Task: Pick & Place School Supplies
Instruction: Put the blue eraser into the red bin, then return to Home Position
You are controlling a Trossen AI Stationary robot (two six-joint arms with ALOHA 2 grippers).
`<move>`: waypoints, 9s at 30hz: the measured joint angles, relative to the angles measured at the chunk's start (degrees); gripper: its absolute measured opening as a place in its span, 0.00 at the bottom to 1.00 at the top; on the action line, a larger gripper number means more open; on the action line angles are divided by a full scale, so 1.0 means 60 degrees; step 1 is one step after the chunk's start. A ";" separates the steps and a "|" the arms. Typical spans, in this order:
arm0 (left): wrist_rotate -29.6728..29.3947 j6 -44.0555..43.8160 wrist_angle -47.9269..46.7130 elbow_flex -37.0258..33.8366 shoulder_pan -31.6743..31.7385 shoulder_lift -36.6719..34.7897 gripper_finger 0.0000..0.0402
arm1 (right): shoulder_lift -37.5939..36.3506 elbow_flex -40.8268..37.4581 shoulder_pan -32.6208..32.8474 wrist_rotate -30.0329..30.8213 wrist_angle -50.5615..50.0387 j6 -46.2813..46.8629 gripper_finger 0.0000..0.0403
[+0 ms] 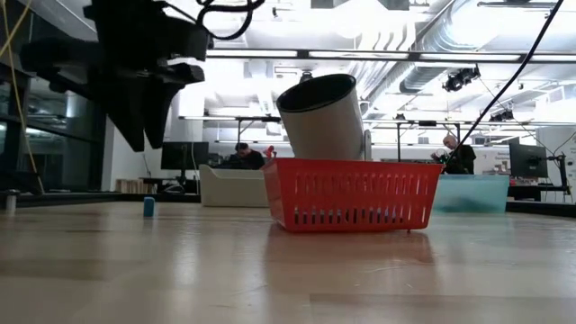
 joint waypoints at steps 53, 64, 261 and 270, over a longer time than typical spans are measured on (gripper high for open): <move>0.0988 0.6252 0.1041 -0.1341 0.1916 0.0658 0.26 | 0.0000 0.0000 -0.0007 0.0249 0.0138 0.0073 0.24; 0.0919 0.6249 0.1230 -0.1341 0.1916 0.0736 0.26 | 0.0000 0.0000 -0.0007 0.0249 0.0195 0.0072 0.24; -0.2641 -0.1391 0.6321 -0.1235 -0.1879 -0.1577 0.27 | -0.0086 0.0000 -0.0738 0.1342 0.0343 -0.1017 0.24; -0.2679 -0.2080 0.5401 -0.1235 -0.1877 -0.2538 0.27 | -0.1727 0.0015 -0.1754 0.0757 -0.0382 -0.2856 0.24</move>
